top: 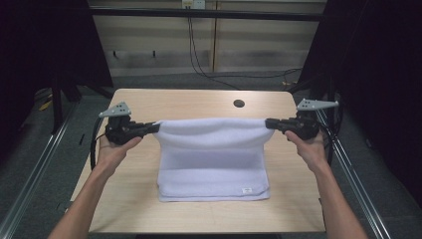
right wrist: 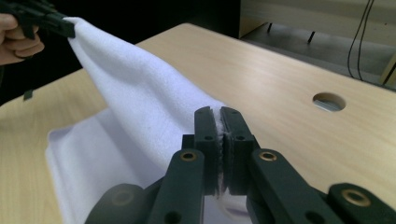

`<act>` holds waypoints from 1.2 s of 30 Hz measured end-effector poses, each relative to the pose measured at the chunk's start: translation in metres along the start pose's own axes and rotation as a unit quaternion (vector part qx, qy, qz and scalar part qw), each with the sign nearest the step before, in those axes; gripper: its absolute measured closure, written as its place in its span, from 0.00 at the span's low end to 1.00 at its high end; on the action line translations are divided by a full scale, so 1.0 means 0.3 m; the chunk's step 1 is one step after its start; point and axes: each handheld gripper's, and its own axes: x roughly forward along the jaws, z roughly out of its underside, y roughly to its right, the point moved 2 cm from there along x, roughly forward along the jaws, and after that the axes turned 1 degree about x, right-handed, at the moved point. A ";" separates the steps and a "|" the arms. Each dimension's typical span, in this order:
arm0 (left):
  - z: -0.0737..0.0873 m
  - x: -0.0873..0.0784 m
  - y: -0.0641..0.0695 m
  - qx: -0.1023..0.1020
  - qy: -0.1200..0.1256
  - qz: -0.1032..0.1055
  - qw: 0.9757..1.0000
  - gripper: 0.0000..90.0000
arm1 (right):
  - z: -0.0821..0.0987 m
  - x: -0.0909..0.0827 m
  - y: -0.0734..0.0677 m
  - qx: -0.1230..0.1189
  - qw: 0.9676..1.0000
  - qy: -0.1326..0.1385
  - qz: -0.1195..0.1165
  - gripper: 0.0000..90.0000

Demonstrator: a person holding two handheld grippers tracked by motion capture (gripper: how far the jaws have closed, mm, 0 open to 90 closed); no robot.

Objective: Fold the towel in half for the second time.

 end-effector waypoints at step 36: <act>0.378 -0.096 0.195 -0.079 -0.008 0.011 0.997 0.56 | 0.445 -0.135 -0.200 0.038 0.999 -0.024 0.013 0.66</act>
